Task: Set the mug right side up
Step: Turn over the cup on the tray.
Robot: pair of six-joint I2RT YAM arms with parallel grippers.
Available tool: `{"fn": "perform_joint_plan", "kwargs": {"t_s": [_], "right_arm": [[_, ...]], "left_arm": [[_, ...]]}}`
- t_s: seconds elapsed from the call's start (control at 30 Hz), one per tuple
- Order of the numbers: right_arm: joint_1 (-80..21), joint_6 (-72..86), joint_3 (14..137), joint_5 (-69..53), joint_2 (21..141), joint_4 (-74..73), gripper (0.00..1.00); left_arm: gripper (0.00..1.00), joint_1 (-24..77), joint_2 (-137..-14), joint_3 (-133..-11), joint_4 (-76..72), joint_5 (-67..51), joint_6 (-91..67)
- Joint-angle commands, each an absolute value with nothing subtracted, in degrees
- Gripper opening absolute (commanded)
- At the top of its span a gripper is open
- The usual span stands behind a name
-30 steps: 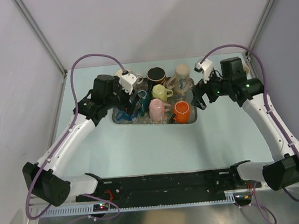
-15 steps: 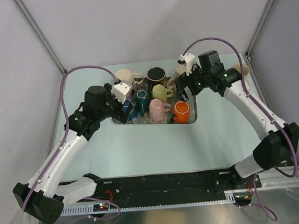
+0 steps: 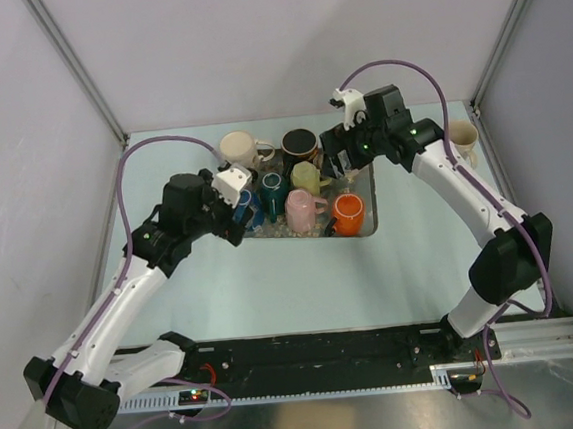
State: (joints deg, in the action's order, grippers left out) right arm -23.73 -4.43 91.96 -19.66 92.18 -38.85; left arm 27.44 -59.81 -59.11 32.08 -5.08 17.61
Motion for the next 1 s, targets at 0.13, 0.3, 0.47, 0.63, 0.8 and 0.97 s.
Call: {"fn": "perform_joint_plan", "kwargs": {"t_s": [0.13, 0.3, 0.47, 0.63, 0.8, 0.97], "right_arm": [[-25.09, 0.58, 98.04, -15.38, 95.42, -36.17, 0.99], [-25.87, 4.70, 101.29, -11.16, 99.96, -35.41, 0.99], [-26.18, 8.20, 106.89, -8.40, 105.61, -35.51, 1.00], [-26.74, 10.65, 112.42, 1.77, 110.23, -35.92, 0.99], [-27.52, 12.33, 117.41, 13.11, 114.21, -36.13, 0.99], [-26.30, 12.81, 117.59, 19.11, 116.74, -36.13, 0.98]], "left_arm": [[1.00, 26.36, -56.77, -57.17, 31.01, -3.18, 16.42], [1.00, 25.65, -55.19, -57.13, 33.02, 0.38, 13.03], [1.00, 25.58, -51.86, -55.84, 34.41, 3.57, 13.67], [1.00, 24.98, -50.52, -54.81, 35.75, 4.35, 14.57], [1.00, 23.81, -52.02, -55.89, 35.86, 3.43, 15.03], [1.00, 23.24, -53.81, -57.58, 35.78, 2.28, 15.55]]}}
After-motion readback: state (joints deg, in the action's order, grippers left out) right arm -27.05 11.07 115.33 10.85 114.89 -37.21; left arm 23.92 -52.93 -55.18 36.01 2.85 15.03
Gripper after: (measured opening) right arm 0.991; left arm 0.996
